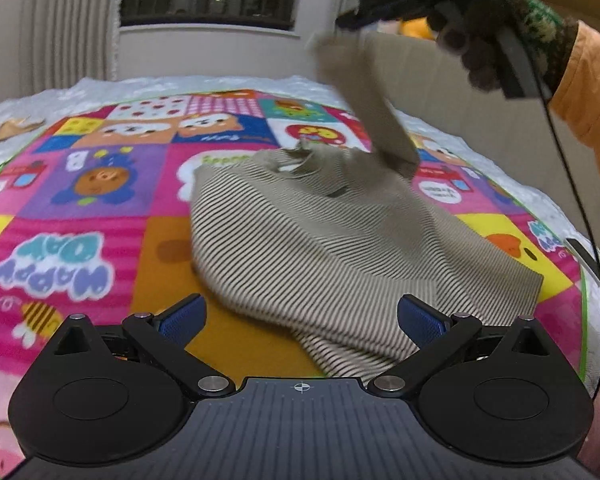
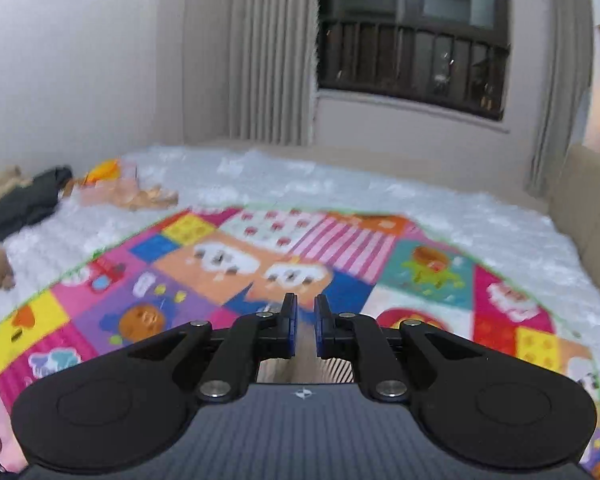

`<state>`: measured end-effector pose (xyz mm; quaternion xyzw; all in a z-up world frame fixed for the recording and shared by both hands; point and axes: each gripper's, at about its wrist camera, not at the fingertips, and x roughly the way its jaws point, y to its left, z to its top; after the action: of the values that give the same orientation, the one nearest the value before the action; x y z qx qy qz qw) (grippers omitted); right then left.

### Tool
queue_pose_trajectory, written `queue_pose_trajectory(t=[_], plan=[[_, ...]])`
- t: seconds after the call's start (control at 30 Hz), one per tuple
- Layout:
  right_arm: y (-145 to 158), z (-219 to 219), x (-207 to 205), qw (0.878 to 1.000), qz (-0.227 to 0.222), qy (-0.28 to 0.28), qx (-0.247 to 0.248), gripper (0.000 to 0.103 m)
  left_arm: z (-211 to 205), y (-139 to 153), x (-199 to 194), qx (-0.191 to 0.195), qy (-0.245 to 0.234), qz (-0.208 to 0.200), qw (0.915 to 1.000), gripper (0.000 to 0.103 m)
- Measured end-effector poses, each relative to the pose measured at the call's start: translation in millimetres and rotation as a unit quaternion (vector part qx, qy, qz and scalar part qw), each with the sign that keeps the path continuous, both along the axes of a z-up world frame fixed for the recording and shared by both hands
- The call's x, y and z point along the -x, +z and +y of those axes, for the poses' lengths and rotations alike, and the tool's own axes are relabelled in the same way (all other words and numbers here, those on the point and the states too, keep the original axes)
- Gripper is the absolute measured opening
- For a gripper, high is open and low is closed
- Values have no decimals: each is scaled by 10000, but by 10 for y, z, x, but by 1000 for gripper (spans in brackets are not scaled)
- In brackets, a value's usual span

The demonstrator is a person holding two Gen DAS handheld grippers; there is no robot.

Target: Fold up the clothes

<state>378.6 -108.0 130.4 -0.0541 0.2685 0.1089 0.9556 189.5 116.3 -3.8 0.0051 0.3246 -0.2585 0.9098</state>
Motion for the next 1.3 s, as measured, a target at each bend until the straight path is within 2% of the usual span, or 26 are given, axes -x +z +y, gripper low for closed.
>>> queue_pose_trajectory(t=[0.17, 0.27, 0.33, 0.43, 0.5, 0.53, 0.63, 0.7, 0.77, 0.83, 0.87, 0.9, 0.97, 1.0, 1.07, 1.13, 1.17, 1.23, 1.3], plan=[[-286, 181, -31, 9997, 241, 32, -87, 9, 133, -23, -6, -2, 185, 85, 9998, 103], [-316, 159, 49, 9994, 240, 65, -223, 19, 187, -29, -15, -16, 280, 138, 9995, 103], [-286, 27, 246, 9983, 350, 73, -465, 23, 201, -35, -24, -28, 331, 173, 9993, 103], [-348, -204, 651, 9915, 808, 82, -1014, 26, 185, -48, -59, -76, 461, 239, 9986, 103], [-518, -392, 932, 9772, 1445, 15, -1553, 26, 165, -55, -82, -102, 541, 287, 9981, 103], [-657, -477, 1056, 9650, 1842, -81, -1867, 26, 153, -56, -88, -113, 562, 306, 9979, 103], [-1071, -721, 1413, 9133, 2972, -363, -2761, 27, 87, -47, -95, -180, 561, 346, 9977, 103], [-1298, -790, 1518, 8826, 3410, -515, -3196, 27, 43, -39, -82, -221, 535, 362, 9977, 103], [-1453, -774, 1555, 8658, 3620, -550, -3410, 27, 19, -17, -48, -234, 516, 348, 9978, 103], [-1538, -685, 1557, 8688, 3670, -514, -3285, 33, 8, 10, -9, -234, 507, 328, 9979, 103], [-1576, -606, 1545, 8741, 3699, -476, -3112, 37, 12, 25, 14, -226, 514, 317, 9979, 103], [-1614, -526, 1534, 8791, 3727, -439, -2937, 38, 19, 38, 31, -221, 526, 310, 9979, 103], [-1641, -379, 1496, 8930, 3644, -329, -2620, 37, 40, 56, 49, -221, 564, 306, 9977, 103], [-1592, -320, 1466, 9024, 3494, -252, -2508, 27, 54, 59, 47, -226, 590, 313, 9975, 103], [-1353, -212, 1404, 9345, 2851, 73, -2132, 9, 71, 50, 22, -250, 640, 355, 9970, 103], [-982, -93, 1353, 9703, 1911, 422, -1423, 6, 64, 32, -22, -256, 658, 415, 9966, 103], [-796, -37, 1325, 9822, 1434, 583, -1062, 4, 53, 22, -46, -242, 652, 441, 9966, 103], [-417, 33, 1246, 9957, 460, 750, -306, 4, 27, 5, -94, -206, 635, 486, 9966, 103], [-100, 24, 1153, 9961, -371, 747, 298, 4, -24, -8, -151, -143, 588, 516, 9968, 103]])
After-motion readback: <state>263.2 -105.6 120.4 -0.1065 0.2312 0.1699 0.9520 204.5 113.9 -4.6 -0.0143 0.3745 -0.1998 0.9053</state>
